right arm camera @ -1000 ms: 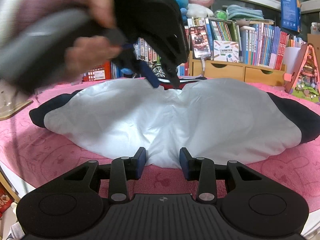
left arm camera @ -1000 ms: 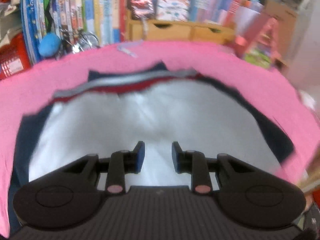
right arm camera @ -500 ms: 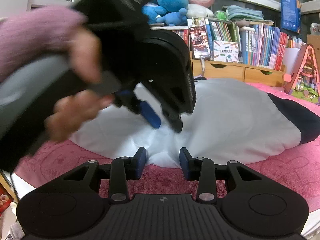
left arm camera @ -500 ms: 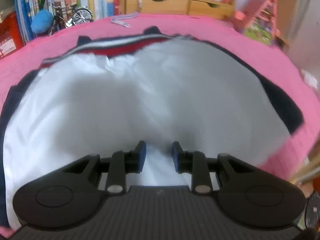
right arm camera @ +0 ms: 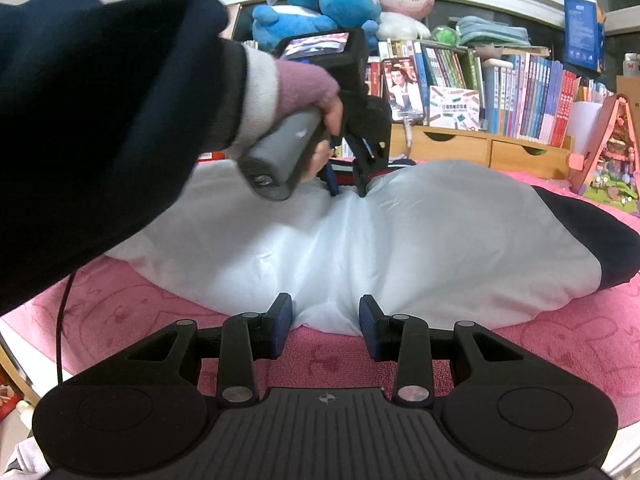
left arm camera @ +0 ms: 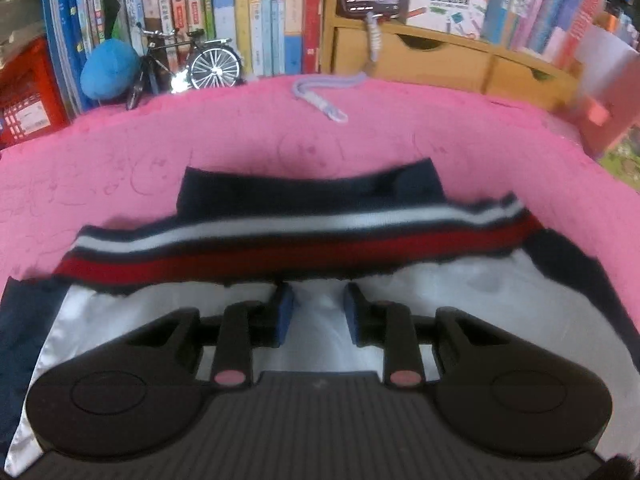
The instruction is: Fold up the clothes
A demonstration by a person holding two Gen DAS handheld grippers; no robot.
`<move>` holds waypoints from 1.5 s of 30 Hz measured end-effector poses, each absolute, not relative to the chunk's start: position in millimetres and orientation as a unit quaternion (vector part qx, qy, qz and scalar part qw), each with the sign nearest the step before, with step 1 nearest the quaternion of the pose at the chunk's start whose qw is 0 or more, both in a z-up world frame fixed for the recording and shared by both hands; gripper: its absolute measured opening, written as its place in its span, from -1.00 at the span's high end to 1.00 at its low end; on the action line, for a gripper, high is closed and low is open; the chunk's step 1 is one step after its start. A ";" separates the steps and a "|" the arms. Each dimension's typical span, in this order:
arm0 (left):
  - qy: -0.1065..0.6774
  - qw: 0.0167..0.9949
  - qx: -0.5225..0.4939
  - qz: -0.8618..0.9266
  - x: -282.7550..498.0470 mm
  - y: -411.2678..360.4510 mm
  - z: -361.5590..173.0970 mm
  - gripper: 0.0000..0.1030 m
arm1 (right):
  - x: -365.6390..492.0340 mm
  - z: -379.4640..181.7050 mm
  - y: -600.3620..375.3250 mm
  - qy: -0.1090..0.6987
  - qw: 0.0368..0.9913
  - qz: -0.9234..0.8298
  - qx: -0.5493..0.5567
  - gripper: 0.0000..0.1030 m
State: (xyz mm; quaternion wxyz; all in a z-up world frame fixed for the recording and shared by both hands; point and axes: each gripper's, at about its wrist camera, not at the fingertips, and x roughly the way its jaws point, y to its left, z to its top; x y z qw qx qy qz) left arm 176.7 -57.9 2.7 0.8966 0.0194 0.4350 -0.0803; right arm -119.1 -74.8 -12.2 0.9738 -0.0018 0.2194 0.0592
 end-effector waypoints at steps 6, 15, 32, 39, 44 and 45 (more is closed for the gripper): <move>0.399 0.909 0.055 -0.104 137.5 -58.8 27.8 0.51 | -120.0 -13.6 -75.0 0.217 0.974 0.060 0.001 0.27; 0.410 0.890 0.069 -0.189 15.7 -44.3 31.8 0.49 | -118.8 -13.2 -76.0 0.217 0.974 0.059 0.003 0.27; 0.426 0.895 0.051 -0.121 127.6 -58.4 -0.9 0.42 | -121.3 -15.0 -71.6 0.211 0.976 0.056 -0.009 0.26; 0.404 0.910 0.051 -0.084 160.5 -66.0 -6.8 0.41 | -123.3 -16.0 -70.5 0.206 0.976 0.061 -0.012 0.26; 0.347 0.931 0.065 -0.089 120.9 -56.8 10.4 0.46 | -125.2 -17.6 -73.8 0.195 0.978 0.072 -0.003 0.21; 0.331 0.937 0.051 -0.104 105.2 -49.1 18.0 0.46 | -125.0 -16.6 -80.9 0.193 0.978 0.081 0.018 0.20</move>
